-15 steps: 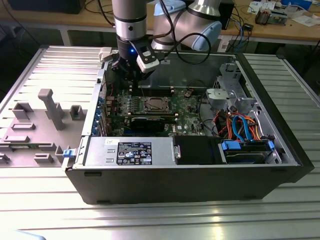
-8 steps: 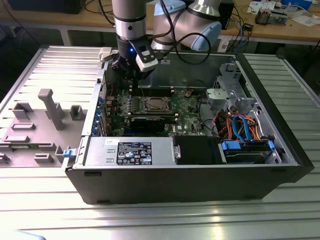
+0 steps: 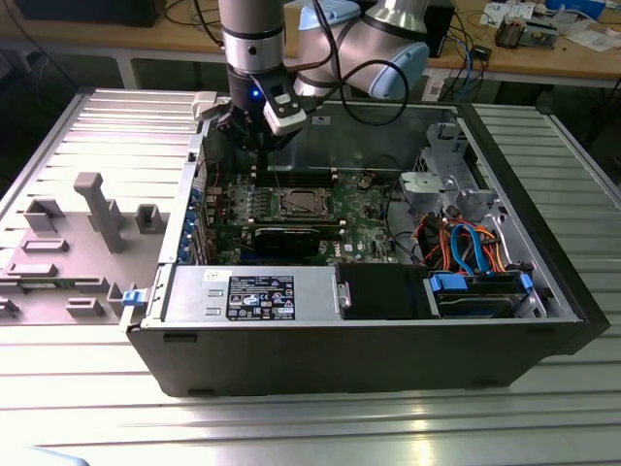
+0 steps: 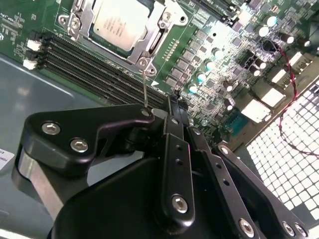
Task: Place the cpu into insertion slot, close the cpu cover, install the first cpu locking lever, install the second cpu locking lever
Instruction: 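Install the first cpu locking lever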
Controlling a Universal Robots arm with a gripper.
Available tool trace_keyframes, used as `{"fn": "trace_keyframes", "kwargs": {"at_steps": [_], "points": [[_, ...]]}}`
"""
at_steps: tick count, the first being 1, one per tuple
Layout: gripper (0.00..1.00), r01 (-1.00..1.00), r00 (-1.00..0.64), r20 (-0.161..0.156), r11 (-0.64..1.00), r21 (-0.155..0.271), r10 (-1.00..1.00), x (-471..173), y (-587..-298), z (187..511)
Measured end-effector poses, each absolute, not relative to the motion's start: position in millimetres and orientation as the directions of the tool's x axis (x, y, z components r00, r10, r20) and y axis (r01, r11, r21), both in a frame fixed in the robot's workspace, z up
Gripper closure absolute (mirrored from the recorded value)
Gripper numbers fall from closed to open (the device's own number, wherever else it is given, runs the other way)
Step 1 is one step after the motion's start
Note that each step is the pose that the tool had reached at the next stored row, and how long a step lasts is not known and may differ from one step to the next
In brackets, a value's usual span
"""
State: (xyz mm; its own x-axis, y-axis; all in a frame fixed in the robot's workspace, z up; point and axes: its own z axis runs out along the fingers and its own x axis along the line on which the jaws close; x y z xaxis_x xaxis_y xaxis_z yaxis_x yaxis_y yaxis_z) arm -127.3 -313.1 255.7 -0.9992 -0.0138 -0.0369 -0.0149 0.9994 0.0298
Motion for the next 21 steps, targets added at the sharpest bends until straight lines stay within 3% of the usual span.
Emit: {"fn": "trace_keyframes", "kwargs": {"at_steps": [21], "points": [[0.89, -0.01, -0.999, -0.037, 1.0, 0.026, -0.009, -102.0, -308.0, 254.7]]}}
